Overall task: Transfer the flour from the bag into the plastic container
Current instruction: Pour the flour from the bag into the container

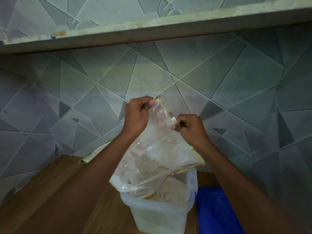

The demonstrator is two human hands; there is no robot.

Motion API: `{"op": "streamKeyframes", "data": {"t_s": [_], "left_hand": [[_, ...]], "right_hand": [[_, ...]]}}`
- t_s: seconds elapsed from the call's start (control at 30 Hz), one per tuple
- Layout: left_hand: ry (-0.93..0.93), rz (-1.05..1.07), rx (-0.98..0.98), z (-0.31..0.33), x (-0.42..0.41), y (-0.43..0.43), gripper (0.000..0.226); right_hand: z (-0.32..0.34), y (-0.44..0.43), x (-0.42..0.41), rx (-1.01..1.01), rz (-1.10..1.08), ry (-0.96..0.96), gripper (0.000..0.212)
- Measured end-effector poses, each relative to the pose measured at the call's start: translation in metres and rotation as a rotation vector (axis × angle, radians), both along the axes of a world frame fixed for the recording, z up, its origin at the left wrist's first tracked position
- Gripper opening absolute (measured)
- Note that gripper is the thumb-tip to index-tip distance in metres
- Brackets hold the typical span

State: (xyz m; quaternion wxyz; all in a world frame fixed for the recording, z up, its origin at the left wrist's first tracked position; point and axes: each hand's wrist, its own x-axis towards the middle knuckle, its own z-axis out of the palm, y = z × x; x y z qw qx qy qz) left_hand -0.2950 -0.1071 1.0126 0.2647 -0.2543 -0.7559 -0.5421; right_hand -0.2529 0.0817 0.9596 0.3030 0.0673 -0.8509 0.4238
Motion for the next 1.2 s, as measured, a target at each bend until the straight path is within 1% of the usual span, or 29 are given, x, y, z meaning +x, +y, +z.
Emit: {"op": "streamKeyframes", "data": {"t_s": [0.1, 0.17, 0.23, 0.33, 0.43, 0.5, 0.57, 0.7, 0.83, 0.93, 0.97, 1.0, 1.03, 1.07, 1.1, 1.13, 1.2], "left_hand": [[0.03, 0.063, -0.011, 0.003, 0.0, -0.001, 0.017], [0.048, 0.054, -0.016, 0.002, 0.003, 0.0, 0.016], [0.061, 0.052, -0.034, 0.001, 0.007, 0.004, 0.016], [0.077, 0.082, -0.056, -0.002, 0.008, 0.006, 0.017], [0.081, 0.014, -0.06, 0.0, 0.007, 0.0, 0.018], [0.089, -0.032, -0.111, -0.001, 0.008, -0.009, 0.02], [0.069, -0.027, -0.162, -0.005, 0.003, -0.024, 0.022], [-0.028, 0.118, -0.194, -0.036, -0.009, -0.072, 0.022], [-0.155, 0.368, -0.151, -0.086, -0.015, -0.128, 0.02], [-0.335, 0.574, -0.083, -0.128, -0.013, -0.173, 0.02], [-0.386, 0.607, -0.092, -0.147, -0.017, -0.19, 0.021], [-0.479, 0.614, -0.118, -0.161, -0.017, -0.205, 0.023], [-0.53, 0.575, -0.108, -0.178, -0.024, -0.221, 0.029], [-0.583, 0.503, -0.015, -0.186, -0.022, -0.23, 0.038], [-0.627, 0.426, 0.156, -0.193, -0.02, -0.234, 0.043], [-0.67, 0.355, 0.296, -0.192, -0.01, -0.233, 0.038], [-0.669, 0.164, 0.559, -0.193, 0.0, -0.225, 0.028]], "right_hand": [[0.009, -0.007, 0.001, -0.02, -0.002, 0.017, 0.025], [0.019, -0.014, 0.003, -0.065, 0.03, 0.052, 0.02], [0.031, -0.021, 0.003, -0.067, 0.059, 0.074, 0.022], [0.039, -0.028, -0.001, -0.05, 0.046, 0.099, 0.025], [0.037, -0.031, -0.004, -0.05, 0.017, 0.133, 0.024], [0.035, -0.032, -0.005, -0.055, -0.004, 0.144, 0.025], [0.033, -0.033, -0.005, -0.06, -0.03, 0.141, 0.03], [0.032, -0.033, -0.006, -0.01, -0.065, 0.148, 0.039], [0.028, -0.039, -0.008, 0.008, -0.131, 0.15, 0.036], [0.028, -0.047, -0.01, -0.01, -0.163, 0.175, 0.035], [0.027, -0.05, -0.012, -0.014, -0.176, 0.187, 0.035], [0.026, -0.053, -0.012, -0.014, -0.192, 0.202, 0.034], [0.025, -0.055, -0.013, -0.016, -0.206, 0.22, 0.033], [0.024, -0.059, -0.014, -0.023, -0.212, 0.239, 0.031], [0.023, -0.061, -0.016, -0.042, -0.216, 0.254, 0.03], [0.023, -0.064, -0.017, -0.062, -0.221, 0.263, 0.029], [0.022, -0.069, -0.019, -0.087, -0.244, 0.281, 0.028]]}}
